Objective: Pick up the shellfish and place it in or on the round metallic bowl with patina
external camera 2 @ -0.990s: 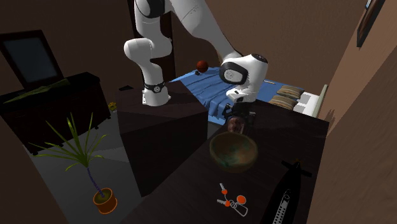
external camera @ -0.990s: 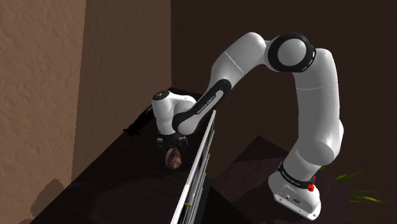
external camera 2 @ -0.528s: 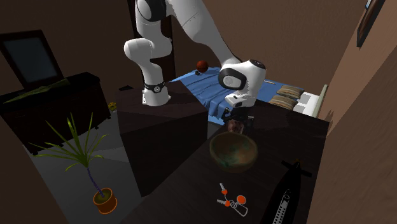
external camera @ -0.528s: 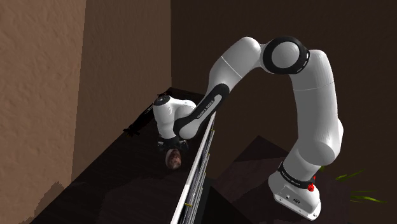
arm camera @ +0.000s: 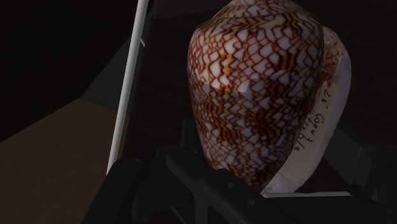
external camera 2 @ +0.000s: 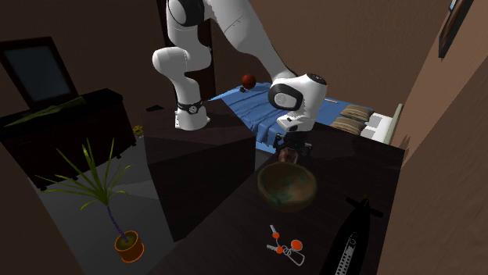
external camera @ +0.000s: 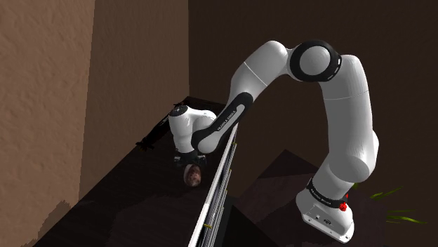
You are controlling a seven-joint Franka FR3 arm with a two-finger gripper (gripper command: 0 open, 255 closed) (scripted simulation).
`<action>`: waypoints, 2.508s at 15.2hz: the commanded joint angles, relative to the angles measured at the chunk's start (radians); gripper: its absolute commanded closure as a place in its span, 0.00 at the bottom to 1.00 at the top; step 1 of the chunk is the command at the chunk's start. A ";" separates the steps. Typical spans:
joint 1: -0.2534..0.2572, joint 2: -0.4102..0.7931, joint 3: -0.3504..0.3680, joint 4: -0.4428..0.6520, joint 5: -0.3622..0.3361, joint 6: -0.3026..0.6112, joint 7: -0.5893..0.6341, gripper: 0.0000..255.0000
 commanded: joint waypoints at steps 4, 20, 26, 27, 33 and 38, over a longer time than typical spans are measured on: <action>0.000 0.000 0.000 0.000 0.000 0.000 0.000 1.00; -0.058 -0.150 0.079 -0.008 0.111 -0.122 -0.074 1.00; -0.078 -0.210 0.106 0.002 0.159 -0.180 -0.107 1.00; -0.081 -0.219 0.110 0.004 0.167 -0.190 -0.112 1.00; -0.097 -0.274 0.130 0.024 0.211 -0.252 -0.144 1.00; -0.108 -0.316 0.143 0.047 0.245 -0.306 -0.168 1.00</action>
